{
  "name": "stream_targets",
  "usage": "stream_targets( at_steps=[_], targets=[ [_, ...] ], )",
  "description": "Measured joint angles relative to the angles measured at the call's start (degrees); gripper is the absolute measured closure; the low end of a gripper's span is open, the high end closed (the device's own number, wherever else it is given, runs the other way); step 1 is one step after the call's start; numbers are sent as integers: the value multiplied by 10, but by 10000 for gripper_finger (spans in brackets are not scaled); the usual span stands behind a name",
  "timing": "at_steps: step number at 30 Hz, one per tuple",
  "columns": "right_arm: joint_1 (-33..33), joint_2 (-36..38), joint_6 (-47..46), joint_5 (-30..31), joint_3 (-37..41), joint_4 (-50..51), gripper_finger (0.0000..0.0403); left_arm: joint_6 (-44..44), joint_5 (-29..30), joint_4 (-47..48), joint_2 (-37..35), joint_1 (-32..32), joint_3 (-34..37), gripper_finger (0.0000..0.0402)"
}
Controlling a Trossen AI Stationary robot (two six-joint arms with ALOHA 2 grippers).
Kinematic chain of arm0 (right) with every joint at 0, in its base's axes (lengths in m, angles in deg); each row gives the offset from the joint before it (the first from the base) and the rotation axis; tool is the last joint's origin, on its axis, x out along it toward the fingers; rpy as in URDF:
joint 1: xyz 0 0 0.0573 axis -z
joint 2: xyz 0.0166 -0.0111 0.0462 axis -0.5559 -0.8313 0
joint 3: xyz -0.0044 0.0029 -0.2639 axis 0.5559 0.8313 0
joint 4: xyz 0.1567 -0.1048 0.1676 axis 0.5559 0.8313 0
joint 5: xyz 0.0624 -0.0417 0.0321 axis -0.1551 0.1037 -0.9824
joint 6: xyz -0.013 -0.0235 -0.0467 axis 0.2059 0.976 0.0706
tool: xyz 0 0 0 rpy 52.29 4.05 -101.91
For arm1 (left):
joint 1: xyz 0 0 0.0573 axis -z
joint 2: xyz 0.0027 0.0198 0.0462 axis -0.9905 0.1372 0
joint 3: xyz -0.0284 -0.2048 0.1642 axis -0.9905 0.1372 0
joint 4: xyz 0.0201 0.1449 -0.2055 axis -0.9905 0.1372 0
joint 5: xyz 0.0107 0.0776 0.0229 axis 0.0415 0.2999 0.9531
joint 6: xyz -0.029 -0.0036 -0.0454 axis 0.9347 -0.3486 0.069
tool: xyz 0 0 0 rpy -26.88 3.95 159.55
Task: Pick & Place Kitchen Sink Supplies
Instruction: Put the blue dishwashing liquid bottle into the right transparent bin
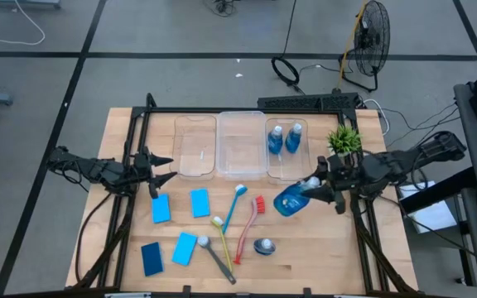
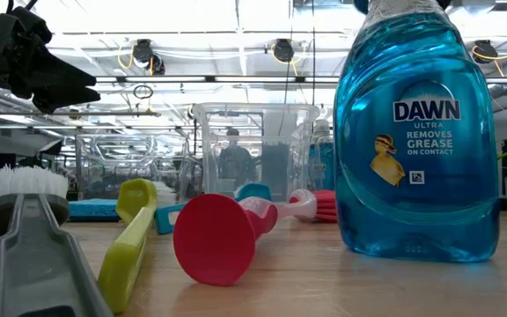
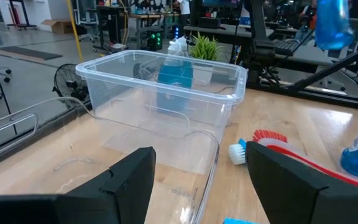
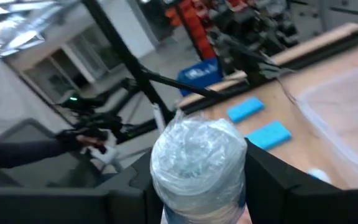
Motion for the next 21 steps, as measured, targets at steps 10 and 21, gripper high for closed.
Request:
stream_targets(
  at_steps=[10, 21],
  targets=[
    [0, 11, 18, 72, 0, -1, 250, 3, 0, 0, 0, 0, 0, 149],
    [0, 11, 83, 311, 0, 29, 250, 3, 0, 0, 0, 0, 0, 149]
  ],
)
